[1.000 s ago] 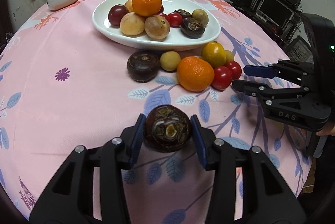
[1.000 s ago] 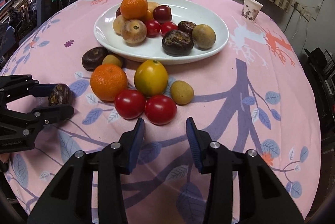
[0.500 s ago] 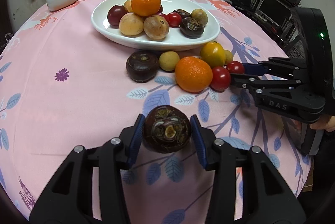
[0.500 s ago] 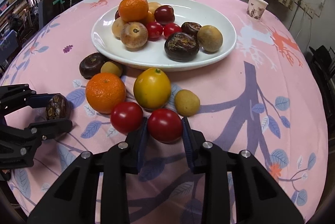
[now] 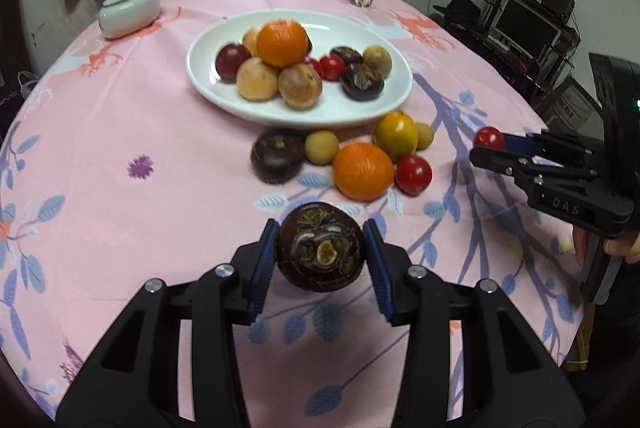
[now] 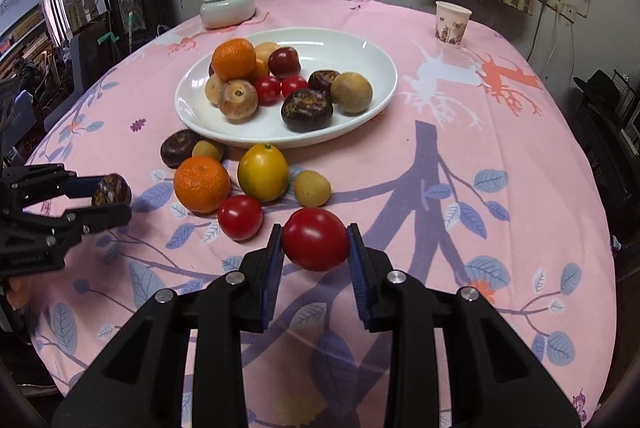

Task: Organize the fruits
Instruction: 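Carry both fruits onto the white plate and open both tools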

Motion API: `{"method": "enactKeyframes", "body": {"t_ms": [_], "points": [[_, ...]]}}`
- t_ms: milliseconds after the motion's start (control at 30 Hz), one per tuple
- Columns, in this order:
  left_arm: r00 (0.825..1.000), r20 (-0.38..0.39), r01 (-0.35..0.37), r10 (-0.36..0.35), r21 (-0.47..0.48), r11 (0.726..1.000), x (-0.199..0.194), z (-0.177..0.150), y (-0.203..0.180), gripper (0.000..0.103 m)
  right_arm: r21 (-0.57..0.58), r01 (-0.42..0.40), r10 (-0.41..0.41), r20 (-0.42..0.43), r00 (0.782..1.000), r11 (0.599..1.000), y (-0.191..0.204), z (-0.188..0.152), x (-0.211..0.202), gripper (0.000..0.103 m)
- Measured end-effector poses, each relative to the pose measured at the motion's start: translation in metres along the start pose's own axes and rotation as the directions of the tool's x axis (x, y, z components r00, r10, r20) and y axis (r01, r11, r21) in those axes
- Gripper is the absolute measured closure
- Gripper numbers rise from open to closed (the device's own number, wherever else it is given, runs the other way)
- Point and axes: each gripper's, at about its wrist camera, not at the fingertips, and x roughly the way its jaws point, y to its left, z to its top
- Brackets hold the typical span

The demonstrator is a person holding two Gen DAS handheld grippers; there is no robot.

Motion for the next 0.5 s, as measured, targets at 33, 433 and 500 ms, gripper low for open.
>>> {"method": "enactKeyframes", "body": {"t_ms": [33,433,500], "points": [[1.0,0.007,-0.004,0.004,0.003,1.0,-0.003,0.004,0.001,0.06,0.001,-0.002,0.002,0.008,1.0,1.0,-0.001,0.002,-0.003,0.071],[0.997,0.066,-0.033,0.031,0.03,0.999,-0.011,0.075,0.002,0.059,-0.041,-0.014,0.018,0.092,0.996,0.999,0.001,0.055,-0.021,0.071],[0.998,0.063,-0.009,0.007,0.034,0.999,-0.003,0.092,-0.001,0.059,-0.053,-0.015,0.02,0.097,0.995,0.998,0.002,0.066,-0.015,0.071]]}}
